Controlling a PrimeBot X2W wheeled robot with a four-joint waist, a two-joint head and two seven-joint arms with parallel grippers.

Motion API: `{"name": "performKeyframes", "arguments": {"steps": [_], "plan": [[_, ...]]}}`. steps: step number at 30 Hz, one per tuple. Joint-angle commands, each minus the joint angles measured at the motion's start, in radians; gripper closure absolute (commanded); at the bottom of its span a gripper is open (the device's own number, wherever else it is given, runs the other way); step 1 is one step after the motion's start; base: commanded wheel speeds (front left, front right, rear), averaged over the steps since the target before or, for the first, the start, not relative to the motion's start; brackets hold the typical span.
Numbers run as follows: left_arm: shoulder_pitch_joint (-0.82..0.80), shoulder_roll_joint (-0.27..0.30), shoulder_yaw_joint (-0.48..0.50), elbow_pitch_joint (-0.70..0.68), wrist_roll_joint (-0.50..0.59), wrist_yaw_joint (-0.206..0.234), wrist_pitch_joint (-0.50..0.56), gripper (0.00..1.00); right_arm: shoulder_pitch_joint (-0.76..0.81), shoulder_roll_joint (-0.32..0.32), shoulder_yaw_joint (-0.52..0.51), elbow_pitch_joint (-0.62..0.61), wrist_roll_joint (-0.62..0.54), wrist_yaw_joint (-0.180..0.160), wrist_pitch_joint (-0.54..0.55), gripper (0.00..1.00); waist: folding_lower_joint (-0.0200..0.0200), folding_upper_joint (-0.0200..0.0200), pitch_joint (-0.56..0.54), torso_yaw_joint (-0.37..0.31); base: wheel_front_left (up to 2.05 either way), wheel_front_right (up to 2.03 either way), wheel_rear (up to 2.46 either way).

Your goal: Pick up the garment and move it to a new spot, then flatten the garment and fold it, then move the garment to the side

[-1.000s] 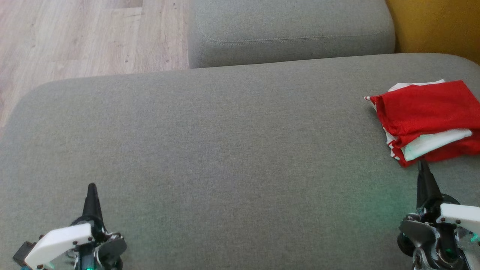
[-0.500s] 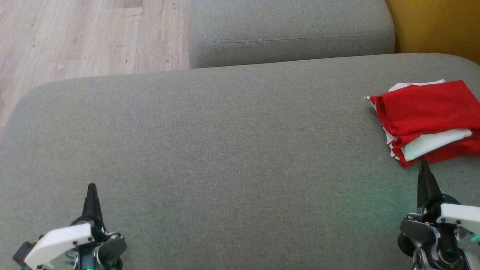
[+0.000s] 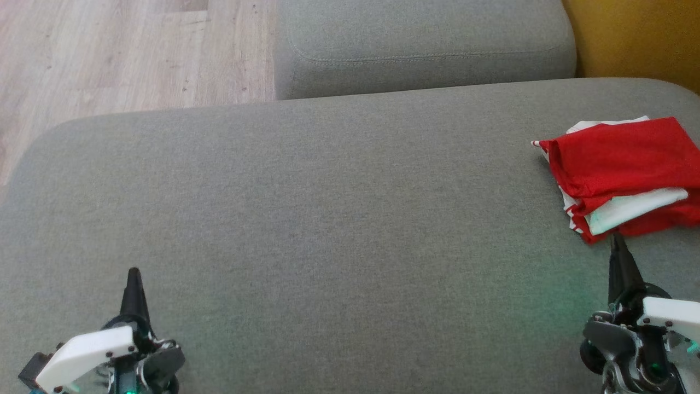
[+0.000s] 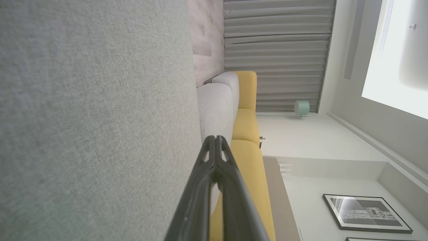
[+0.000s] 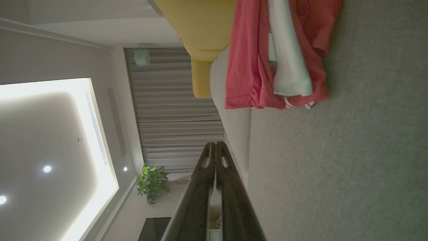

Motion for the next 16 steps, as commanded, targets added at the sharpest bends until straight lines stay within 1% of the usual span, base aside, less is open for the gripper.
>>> {"name": "performKeyframes", "arguments": {"steps": [1,16], "plan": [[-0.050,0.005,0.036,-0.036,-0.006,-0.007,0.007,1.00,-0.055,-0.006,0.019,-0.038,0.006,-0.001,0.005,1.00,0.0000,0.0000,0.000,0.000,0.00,0.00,0.00],[-0.050,0.005,0.036,-0.037,-0.006,-0.007,0.007,1.00,-0.055,-0.005,0.019,-0.038,0.005,-0.001,0.006,1.00,0.0000,0.0000,0.000,0.000,0.00,0.00,0.00]]}}
